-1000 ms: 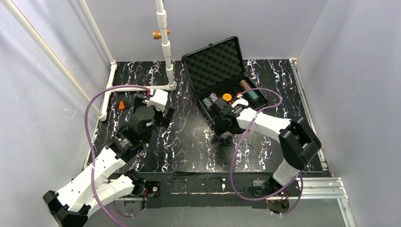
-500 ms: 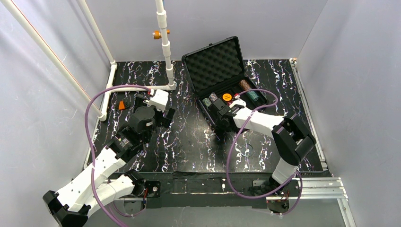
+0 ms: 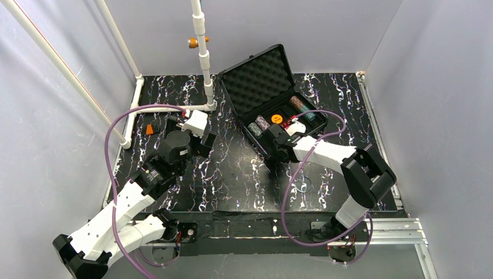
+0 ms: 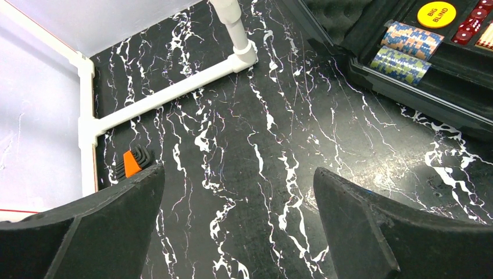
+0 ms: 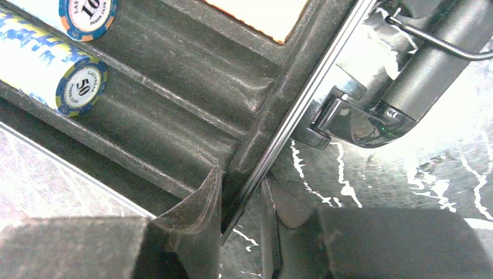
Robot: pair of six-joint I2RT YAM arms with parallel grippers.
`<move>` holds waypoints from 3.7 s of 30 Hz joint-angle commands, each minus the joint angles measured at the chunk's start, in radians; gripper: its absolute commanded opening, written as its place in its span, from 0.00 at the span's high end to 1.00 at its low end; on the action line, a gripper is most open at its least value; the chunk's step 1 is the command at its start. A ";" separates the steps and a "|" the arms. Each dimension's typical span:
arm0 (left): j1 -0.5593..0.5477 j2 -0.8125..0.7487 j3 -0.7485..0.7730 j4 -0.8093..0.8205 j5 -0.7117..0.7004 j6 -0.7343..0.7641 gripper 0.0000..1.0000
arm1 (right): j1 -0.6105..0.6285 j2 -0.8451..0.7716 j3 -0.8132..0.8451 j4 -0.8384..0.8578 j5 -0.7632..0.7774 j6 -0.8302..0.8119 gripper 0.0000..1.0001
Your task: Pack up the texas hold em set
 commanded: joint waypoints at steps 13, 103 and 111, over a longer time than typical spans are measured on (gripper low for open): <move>0.002 -0.004 -0.011 0.006 0.022 0.008 0.01 | 0.006 -0.260 -0.274 -0.034 -0.102 -0.307 0.99; 0.002 -0.004 0.005 -0.019 0.062 0.012 0.01 | -0.085 -0.513 -0.251 -0.271 -0.236 -0.524 0.74; 0.003 -0.001 0.004 -0.019 0.062 0.014 0.01 | -0.085 -0.640 -0.188 -0.302 -0.236 -0.563 0.86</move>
